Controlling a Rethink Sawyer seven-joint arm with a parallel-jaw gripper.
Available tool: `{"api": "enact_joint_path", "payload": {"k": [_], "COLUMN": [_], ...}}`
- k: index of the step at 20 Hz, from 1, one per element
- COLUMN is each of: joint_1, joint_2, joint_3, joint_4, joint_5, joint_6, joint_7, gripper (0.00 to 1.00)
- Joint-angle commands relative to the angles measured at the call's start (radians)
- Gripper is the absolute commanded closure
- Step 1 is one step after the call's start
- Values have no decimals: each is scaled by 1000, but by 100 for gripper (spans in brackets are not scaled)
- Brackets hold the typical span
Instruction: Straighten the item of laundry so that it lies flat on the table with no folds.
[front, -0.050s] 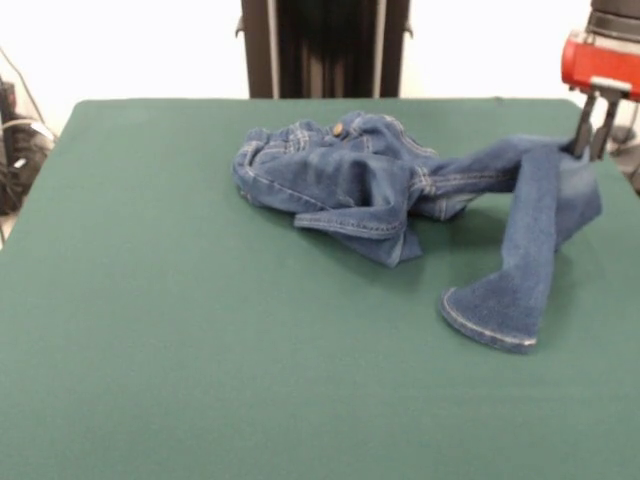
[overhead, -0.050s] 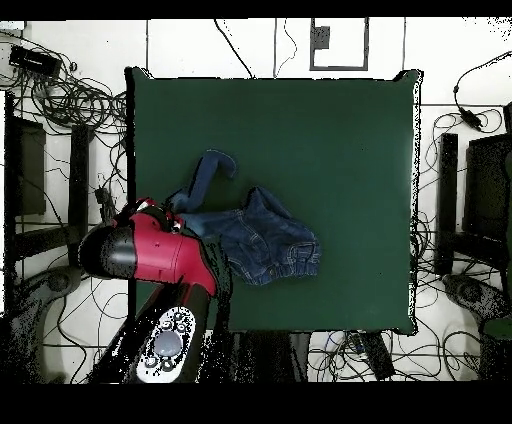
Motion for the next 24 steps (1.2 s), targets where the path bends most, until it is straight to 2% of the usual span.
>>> {"api": "enact_joint_path", "payload": {"k": [1, 7, 14, 19, 24], "joint_1": [-23, -89, -127, -162, -316], "joint_2": [30, -93, -154, -211, -247], "joint_3": [105, 273, 396, 495, 724], "joint_4": [45, 141, 162, 221, 335], "joint_5": [54, 72, 121, 130, 89], "joint_6": [-17, -38, -12, -43, -145], "joint_7": [225, 196, 207, 185, 134], "gripper": [100, 100, 100, 100, 100]}}
